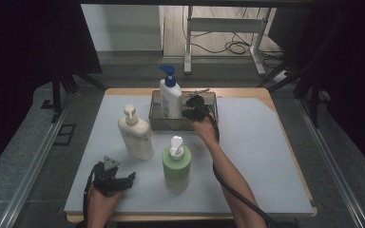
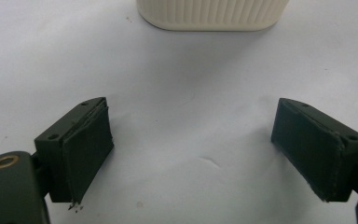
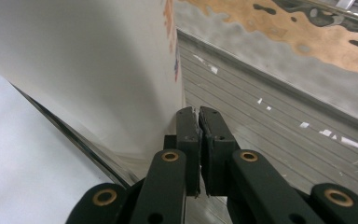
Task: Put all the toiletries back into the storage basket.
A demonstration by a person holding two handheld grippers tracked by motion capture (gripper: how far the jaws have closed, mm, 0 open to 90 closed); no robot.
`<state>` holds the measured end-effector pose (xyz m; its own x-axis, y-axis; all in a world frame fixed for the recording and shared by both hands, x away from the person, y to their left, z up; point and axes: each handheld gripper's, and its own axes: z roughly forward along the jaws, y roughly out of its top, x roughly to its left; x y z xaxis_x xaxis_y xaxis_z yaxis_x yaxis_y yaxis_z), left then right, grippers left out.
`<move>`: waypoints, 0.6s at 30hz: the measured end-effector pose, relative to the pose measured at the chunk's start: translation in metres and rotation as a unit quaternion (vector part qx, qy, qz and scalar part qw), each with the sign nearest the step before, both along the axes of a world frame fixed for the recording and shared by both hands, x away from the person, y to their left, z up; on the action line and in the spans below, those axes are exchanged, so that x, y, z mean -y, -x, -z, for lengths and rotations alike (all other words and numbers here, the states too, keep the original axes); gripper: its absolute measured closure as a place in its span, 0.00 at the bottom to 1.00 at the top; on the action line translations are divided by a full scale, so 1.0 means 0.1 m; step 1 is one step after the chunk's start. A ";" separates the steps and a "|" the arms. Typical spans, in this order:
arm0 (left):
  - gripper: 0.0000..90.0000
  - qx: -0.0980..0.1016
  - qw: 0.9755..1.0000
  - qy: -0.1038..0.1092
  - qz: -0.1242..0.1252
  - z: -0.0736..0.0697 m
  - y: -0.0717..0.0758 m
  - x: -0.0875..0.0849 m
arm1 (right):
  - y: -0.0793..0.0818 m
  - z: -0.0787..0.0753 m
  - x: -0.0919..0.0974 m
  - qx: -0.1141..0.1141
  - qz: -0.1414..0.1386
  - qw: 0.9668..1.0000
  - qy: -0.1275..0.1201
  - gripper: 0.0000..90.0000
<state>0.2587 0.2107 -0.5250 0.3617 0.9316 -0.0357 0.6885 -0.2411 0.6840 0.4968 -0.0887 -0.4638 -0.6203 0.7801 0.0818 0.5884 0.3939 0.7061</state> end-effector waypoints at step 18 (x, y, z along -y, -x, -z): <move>0.13 0.000 1.000 0.000 0.000 0.00 0.00 0.00 | -0.01 0.03 -0.04 -0.011 0.005 1.000 0.000 0.96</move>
<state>0.2588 0.2107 -0.5249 0.3619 0.9315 -0.0356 0.6887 -0.2415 0.6836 0.4982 -0.0846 -0.4670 -0.6107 0.7862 0.0943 0.6071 0.3884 0.6932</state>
